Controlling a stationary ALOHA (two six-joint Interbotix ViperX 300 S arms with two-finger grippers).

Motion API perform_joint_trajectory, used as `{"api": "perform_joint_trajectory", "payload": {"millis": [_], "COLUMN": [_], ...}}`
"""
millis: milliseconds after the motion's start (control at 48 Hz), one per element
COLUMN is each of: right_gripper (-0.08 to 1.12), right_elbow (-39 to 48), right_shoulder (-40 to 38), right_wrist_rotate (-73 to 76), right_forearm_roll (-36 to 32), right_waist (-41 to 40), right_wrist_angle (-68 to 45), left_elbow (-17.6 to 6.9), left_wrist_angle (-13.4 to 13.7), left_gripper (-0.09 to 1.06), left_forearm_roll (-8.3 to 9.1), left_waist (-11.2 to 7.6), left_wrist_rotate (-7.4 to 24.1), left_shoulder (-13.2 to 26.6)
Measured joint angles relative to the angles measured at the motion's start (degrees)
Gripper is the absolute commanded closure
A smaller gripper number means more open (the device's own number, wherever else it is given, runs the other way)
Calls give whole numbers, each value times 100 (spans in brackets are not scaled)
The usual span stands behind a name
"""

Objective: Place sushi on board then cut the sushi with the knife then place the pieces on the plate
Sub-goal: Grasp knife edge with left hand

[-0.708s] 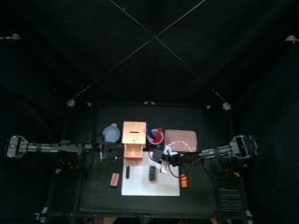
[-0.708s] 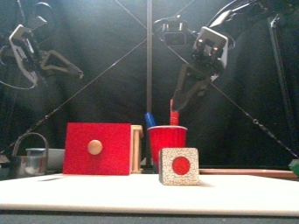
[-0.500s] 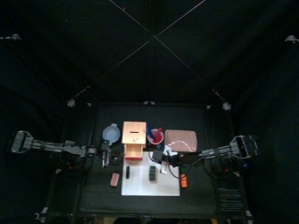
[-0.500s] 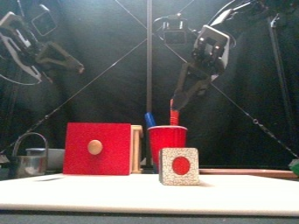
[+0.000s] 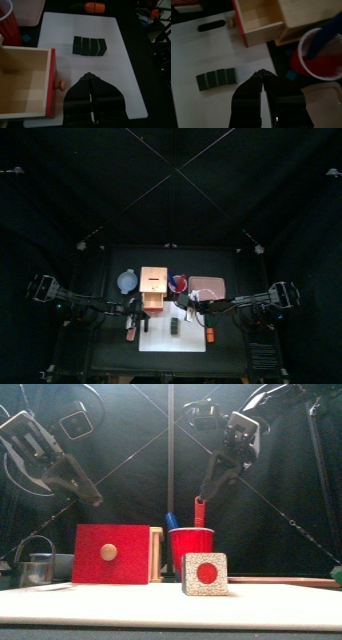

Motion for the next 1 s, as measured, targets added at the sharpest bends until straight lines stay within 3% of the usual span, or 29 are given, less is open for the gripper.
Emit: {"api": "perform_joint_trajectory", "payload": {"millis": [417, 771, 1000], "right_gripper": [60, 60, 60], "right_elbow": [571, 844, 896], "right_shoulder": [-1406, -1468, -1468], "right_wrist_rotate": [-501, -668, -668], "right_forearm_roll": [-26, 334, 343], "right_waist": [-1028, -1063, -1063], "right_wrist_angle": [668, 545, 492], "left_elbow": [-325, -554, -615], "left_wrist_angle": [264, 281, 290], "left_gripper": [77, 77, 77], "left_forearm_roll": [0, 9, 9], "left_waist": [475, 1028, 1266], "left_wrist_rotate": [352, 1037, 1292], "left_shoulder": [756, 826, 844]}}
